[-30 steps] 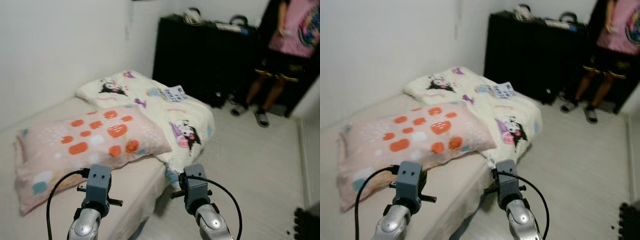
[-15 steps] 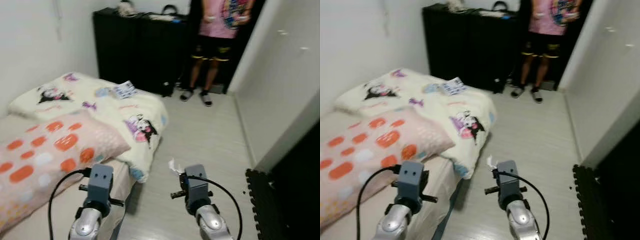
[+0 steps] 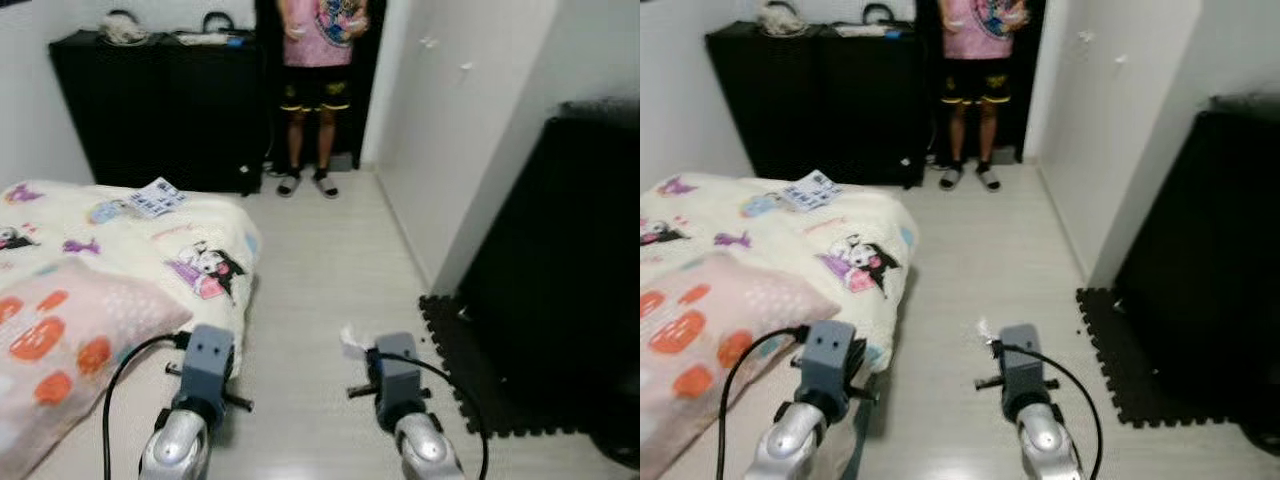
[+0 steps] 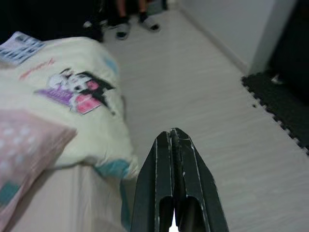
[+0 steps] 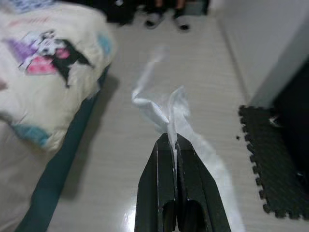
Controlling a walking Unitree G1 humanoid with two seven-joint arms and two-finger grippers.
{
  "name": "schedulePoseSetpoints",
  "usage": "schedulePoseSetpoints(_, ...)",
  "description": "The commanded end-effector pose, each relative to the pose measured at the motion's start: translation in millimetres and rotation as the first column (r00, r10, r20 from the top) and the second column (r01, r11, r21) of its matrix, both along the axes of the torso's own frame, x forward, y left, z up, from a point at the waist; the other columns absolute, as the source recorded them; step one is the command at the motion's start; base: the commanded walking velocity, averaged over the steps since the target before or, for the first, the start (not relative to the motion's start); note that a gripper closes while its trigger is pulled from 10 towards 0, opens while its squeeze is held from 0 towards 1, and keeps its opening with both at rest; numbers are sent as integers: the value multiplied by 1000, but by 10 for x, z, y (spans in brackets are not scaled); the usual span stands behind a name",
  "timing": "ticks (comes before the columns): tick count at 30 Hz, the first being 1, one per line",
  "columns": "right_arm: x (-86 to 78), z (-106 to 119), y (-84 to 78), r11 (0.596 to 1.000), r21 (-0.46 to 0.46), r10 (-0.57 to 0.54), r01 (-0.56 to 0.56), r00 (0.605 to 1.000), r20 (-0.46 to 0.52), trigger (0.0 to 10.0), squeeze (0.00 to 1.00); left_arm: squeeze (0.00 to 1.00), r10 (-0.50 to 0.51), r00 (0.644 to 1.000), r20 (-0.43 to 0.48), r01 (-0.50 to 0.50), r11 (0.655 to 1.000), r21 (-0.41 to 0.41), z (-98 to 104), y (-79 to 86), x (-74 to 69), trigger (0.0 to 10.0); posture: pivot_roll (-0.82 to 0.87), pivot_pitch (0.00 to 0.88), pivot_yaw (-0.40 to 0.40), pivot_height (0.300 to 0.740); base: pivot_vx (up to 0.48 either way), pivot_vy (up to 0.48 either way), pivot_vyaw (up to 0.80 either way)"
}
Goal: Clean up the room
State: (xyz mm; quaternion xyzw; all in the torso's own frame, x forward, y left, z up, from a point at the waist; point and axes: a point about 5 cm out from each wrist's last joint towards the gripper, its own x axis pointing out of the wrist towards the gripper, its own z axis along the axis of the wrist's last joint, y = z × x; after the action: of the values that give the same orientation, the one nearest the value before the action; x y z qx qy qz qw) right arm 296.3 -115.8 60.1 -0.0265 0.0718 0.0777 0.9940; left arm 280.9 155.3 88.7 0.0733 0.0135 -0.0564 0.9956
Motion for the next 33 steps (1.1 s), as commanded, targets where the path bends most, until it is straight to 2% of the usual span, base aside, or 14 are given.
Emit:
schedulePoseSetpoints(1,-54,-83,11,1000,10,-5,5,1000,-30,10000,0,0,-2,999,-34,2,1000,16,-63,33,-33,10000,69,124,-3,740,0,0,-800)
schedulePoseSetpoints(33,-53,-97,42,1000,12,4,-4,999,-34,10000,0,0,-3,999,-35,4,1000,20,-53,44,-31,10000,73,122,-6,740,0,0,-800)
